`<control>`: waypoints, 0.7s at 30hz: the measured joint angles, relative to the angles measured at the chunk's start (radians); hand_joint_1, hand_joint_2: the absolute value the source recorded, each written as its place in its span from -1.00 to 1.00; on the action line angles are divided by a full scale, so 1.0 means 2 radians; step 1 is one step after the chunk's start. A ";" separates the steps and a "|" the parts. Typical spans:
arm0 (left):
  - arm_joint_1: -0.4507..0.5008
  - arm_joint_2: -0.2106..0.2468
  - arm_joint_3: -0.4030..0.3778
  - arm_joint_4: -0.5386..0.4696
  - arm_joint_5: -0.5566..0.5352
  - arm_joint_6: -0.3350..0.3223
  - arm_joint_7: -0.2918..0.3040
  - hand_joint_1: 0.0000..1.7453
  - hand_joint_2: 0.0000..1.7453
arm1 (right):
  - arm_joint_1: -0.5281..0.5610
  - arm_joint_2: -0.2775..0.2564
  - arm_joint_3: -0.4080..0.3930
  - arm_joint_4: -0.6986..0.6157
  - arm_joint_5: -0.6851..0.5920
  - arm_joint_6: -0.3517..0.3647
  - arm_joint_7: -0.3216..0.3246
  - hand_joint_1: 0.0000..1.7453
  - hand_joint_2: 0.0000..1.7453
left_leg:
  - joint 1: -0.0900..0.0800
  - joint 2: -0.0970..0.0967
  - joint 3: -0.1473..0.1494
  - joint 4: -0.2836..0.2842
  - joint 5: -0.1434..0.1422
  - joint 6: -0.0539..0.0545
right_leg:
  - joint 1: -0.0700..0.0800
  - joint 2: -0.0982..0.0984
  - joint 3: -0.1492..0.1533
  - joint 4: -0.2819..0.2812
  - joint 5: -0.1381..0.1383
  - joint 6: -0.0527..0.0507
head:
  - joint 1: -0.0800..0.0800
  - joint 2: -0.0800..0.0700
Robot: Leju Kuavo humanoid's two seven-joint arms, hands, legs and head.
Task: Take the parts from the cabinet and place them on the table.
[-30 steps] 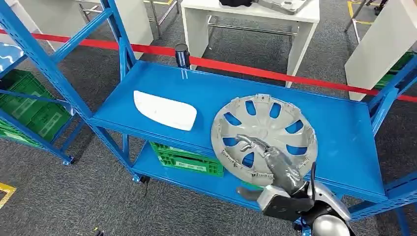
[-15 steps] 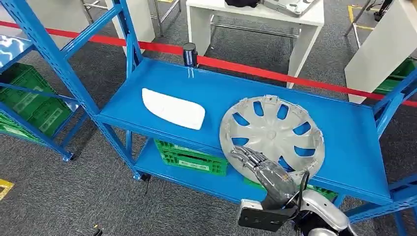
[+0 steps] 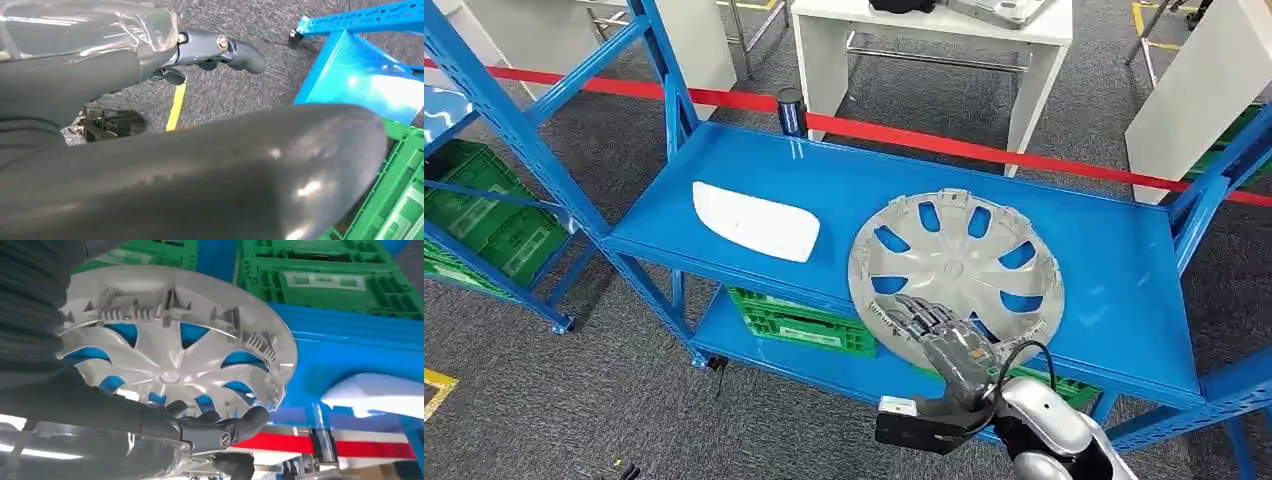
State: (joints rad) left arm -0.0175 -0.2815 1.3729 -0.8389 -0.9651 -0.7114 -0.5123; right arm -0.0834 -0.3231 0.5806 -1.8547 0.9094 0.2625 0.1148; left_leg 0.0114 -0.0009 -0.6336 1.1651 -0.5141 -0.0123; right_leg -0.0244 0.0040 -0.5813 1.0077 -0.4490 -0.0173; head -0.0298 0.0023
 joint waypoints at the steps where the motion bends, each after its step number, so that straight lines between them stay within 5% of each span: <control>1: -0.001 0.002 -0.002 0.001 -0.001 0.000 0.000 -1.00 -1.00 | -0.003 0.004 0.001 0.002 0.001 0.000 0.002 -1.00 1.00 | -0.001 0.000 0.025 -0.048 0.021 0.004 | 0.001 0.001 0.001 0.000 0.000 0.000 | 0.000 0.000; 2: -0.001 0.004 -0.003 0.002 -0.002 0.000 -0.001 -1.00 -1.00 | -0.005 0.007 0.002 0.005 0.002 0.001 0.003 -1.00 1.00 | -0.002 0.000 0.039 -0.078 0.023 0.009 | 0.001 0.001 0.001 0.000 0.000 0.001 | 0.000 0.000; 5: -0.003 0.007 -0.006 0.006 -0.003 0.001 -0.001 -1.00 -1.00 | -0.008 0.015 0.005 0.012 0.009 0.002 0.010 -1.00 1.00 | -0.007 0.000 0.036 -0.079 0.023 0.011 | 0.003 0.000 -0.002 -0.001 0.002 0.007 | 0.000 0.000; 8: -0.003 0.008 -0.011 0.008 -0.003 0.001 -0.002 -1.00 -1.00 | -0.010 0.019 0.003 0.017 0.016 0.002 0.018 -1.00 1.00 | -0.002 0.002 0.043 -0.096 0.035 0.020 | 0.004 -0.001 -0.010 0.011 -0.006 0.012 | 0.002 0.000; 10: -0.005 0.008 -0.014 0.010 -0.003 0.001 -0.001 -1.00 -1.00 | -0.012 0.022 0.001 0.024 0.026 0.001 0.023 -1.00 1.00 | -0.003 0.002 0.040 -0.096 0.036 0.023 | 0.003 -0.001 -0.045 0.086 -0.041 0.006 | 0.002 0.000; 12: -0.004 0.008 -0.015 0.012 -0.003 0.001 -0.001 -1.00 -1.00 | -0.011 0.024 -0.001 0.031 0.030 0.001 0.025 -1.00 1.00 | -0.004 0.002 0.039 -0.095 0.036 0.023 | 0.003 -0.001 -0.078 0.157 -0.063 0.008 | 0.002 0.000; 14: -0.004 0.008 -0.015 0.014 -0.003 0.002 -0.001 -1.00 -1.00 | -0.011 0.025 -0.003 0.035 0.033 0.000 0.026 -1.00 1.00 | -0.004 0.001 0.040 -0.094 0.036 0.023 | 0.003 -0.001 -0.065 0.132 -0.048 0.015 | 0.002 0.000; 16: -0.004 0.008 -0.018 0.015 -0.002 0.002 -0.001 -1.00 -1.00 | -0.013 0.028 -0.006 0.039 0.043 -0.001 0.032 -1.00 1.00 | -0.004 0.000 0.040 -0.092 0.034 0.020 | 0.001 -0.002 -0.019 0.040 -0.014 0.024 | 0.002 0.000; 17: -0.004 0.008 -0.020 0.016 -0.001 0.002 -0.001 -1.00 -1.00 | -0.014 0.029 -0.008 0.041 0.047 -0.001 0.036 -1.00 1.00 | -0.005 0.000 0.039 -0.089 0.032 0.017 | 0.001 -0.003 0.000 0.001 -0.005 0.023 | 0.002 0.000; 19: -0.005 0.008 -0.020 0.017 0.001 0.002 -0.001 -1.00 -1.00 | -0.016 0.031 -0.011 0.046 0.056 0.000 0.042 -1.00 1.00 | -0.009 0.000 0.035 -0.084 0.030 0.013 | 0.004 -0.002 0.002 -0.001 -0.004 0.011 | 0.001 0.000; 21: -0.005 0.008 -0.023 0.018 0.002 0.002 -0.001 -1.00 -1.00 | -0.017 0.033 -0.017 0.052 0.063 0.002 0.045 -1.00 1.00 | -0.007 0.000 0.035 -0.085 0.031 0.010 | 0.006 -0.002 0.001 -0.001 -0.003 0.007 | 0.001 0.000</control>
State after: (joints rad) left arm -0.0268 -0.2647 1.3264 -0.8026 -0.9613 -0.7069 -0.5150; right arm -0.1169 -0.2575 0.5470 -1.7513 1.0346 0.2663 0.2041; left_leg -0.0024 -0.0010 -0.5631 0.9946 -0.4525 0.0082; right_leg -0.0120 0.0002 -0.5789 1.0053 -0.4556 -0.0033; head -0.0271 0.0023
